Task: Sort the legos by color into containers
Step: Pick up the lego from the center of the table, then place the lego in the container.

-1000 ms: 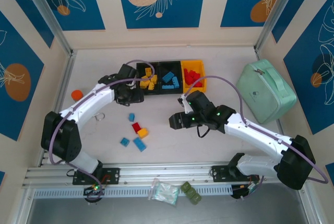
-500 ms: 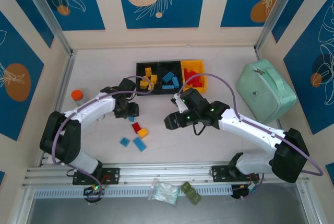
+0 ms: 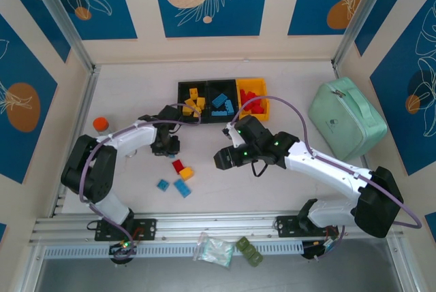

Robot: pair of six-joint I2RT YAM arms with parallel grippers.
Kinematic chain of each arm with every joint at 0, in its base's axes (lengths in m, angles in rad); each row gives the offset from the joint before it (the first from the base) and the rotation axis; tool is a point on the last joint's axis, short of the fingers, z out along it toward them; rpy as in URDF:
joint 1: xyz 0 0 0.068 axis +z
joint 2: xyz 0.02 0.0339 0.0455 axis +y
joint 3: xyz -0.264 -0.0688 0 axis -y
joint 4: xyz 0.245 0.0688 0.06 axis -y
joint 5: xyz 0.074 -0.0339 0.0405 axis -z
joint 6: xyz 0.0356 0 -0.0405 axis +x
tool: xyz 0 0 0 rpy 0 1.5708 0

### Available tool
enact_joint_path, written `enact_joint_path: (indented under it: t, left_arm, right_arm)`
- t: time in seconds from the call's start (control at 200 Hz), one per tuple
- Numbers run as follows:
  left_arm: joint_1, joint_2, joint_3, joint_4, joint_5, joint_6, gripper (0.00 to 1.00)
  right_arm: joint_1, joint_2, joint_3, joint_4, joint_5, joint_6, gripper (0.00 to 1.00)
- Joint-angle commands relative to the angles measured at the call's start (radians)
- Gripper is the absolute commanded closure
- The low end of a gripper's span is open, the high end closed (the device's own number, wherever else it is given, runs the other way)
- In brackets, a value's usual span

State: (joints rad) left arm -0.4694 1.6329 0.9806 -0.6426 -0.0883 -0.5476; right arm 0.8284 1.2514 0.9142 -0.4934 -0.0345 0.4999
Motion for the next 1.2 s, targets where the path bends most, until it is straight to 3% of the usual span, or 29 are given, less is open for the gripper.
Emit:
enact_joint_path:
  t: [0.0, 0.56, 1.196]
  left_arm:
    - [-0.006, -0.002, 0.002, -0.015, -0.014, 0.005, 0.83]
    - [-0.085, 0.039, 0.282, -0.112, 0.010, 0.006, 0.86]
    - [-0.148, 0.419, 0.883, -0.195, 0.017, 0.005, 0.86]
  right_arm:
    - [0.005, -0.015, -0.015, 0.003, -0.009, 0.009, 0.36]
    - [-0.111, -0.191, -0.105, -0.034, 0.024, 0.037, 0.36]
    - [-0.193, -0.350, -0.214, -0.047, 0.016, 0.074, 0.36]
